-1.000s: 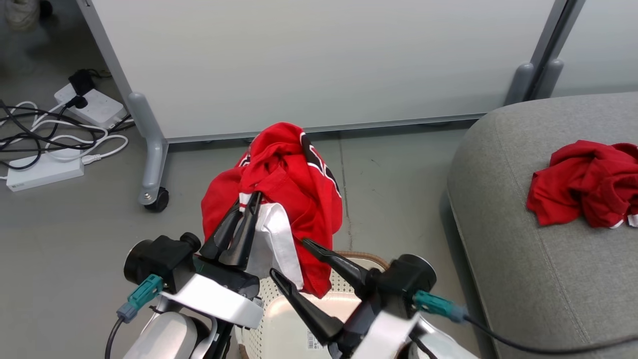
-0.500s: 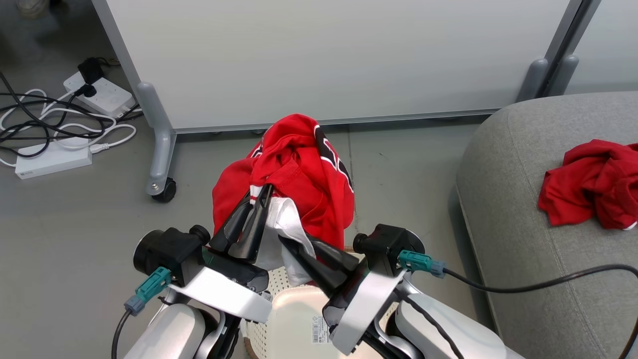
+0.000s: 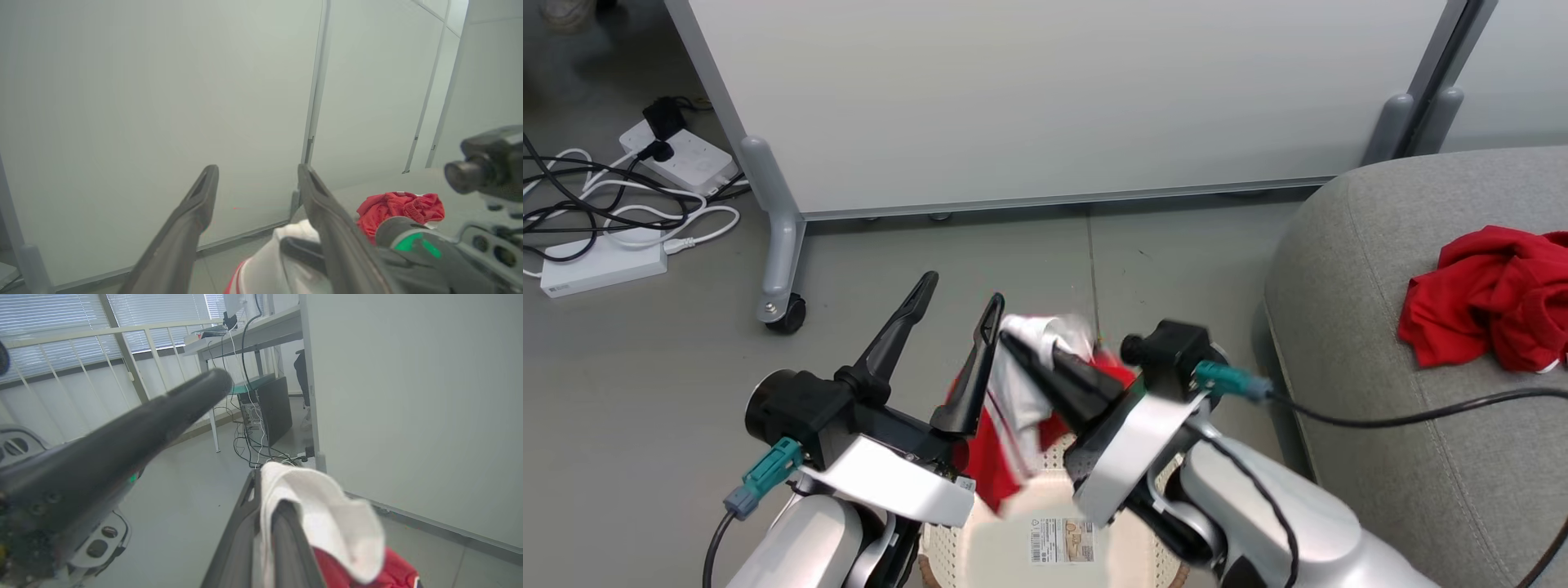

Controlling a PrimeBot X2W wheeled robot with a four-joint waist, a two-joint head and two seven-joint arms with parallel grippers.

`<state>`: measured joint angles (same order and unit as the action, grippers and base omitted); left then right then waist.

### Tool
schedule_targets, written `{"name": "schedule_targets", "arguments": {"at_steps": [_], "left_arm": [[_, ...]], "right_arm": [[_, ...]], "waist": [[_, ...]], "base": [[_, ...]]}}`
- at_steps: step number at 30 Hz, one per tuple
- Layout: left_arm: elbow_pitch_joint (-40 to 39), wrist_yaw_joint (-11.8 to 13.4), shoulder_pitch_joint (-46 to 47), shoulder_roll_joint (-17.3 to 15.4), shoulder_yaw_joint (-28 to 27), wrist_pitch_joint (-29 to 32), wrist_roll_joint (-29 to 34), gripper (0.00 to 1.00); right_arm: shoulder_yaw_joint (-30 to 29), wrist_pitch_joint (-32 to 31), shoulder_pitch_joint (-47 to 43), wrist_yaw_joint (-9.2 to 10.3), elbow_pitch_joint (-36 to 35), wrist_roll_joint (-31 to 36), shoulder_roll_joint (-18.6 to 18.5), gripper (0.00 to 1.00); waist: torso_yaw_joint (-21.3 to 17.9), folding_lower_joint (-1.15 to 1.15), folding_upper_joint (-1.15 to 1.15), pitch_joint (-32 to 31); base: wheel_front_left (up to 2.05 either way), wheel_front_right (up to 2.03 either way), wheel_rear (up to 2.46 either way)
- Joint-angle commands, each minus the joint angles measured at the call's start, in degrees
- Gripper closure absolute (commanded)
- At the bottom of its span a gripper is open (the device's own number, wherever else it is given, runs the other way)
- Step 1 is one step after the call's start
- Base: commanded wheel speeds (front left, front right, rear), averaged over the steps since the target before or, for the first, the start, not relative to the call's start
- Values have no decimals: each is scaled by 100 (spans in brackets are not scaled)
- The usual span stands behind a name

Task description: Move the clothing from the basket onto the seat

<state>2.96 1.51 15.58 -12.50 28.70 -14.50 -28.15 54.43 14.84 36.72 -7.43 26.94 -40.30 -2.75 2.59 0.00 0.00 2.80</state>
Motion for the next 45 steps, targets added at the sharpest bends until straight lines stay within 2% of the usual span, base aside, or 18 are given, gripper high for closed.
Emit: {"name": "schedule_targets", "arguments": {"at_steps": [1,10,15,30,37,45], "left_arm": [[-60,-57,-12,-35,8,-23,0,0],[-385,-308,-184,-344,457,302,252,0],[-457,-356,-342,-504,712,555,344,0],[-296,-504,-374,-775,1009,680,503,0],[-318,-525,-253,-885,1066,704,586,0],[-408,-506,-173,-1087,1068,796,647,0]], "right_arm": [[-134,61,99,-13,22,-7,-19,100],[-1043,44,76,-13,467,301,-25,100],[-1410,42,-23,-13,623,450,-22,100],[-1954,43,-294,-13,639,650,-24,100],[-2009,43,-310,-13,487,655,-24,100],[-2232,42,-410,-13,316,658,-24,100]], "waist": [[-14,0,0,-4],[-62,0,0,5],[-205,0,0,97],[-874,0,0,430],[-1430,0,0,681],[-2245,0,0,933]], "base": [[0,0,0],[0,0,0],[0,0,0],[0,0,0],[0,0,0],[0,0,0]]}}
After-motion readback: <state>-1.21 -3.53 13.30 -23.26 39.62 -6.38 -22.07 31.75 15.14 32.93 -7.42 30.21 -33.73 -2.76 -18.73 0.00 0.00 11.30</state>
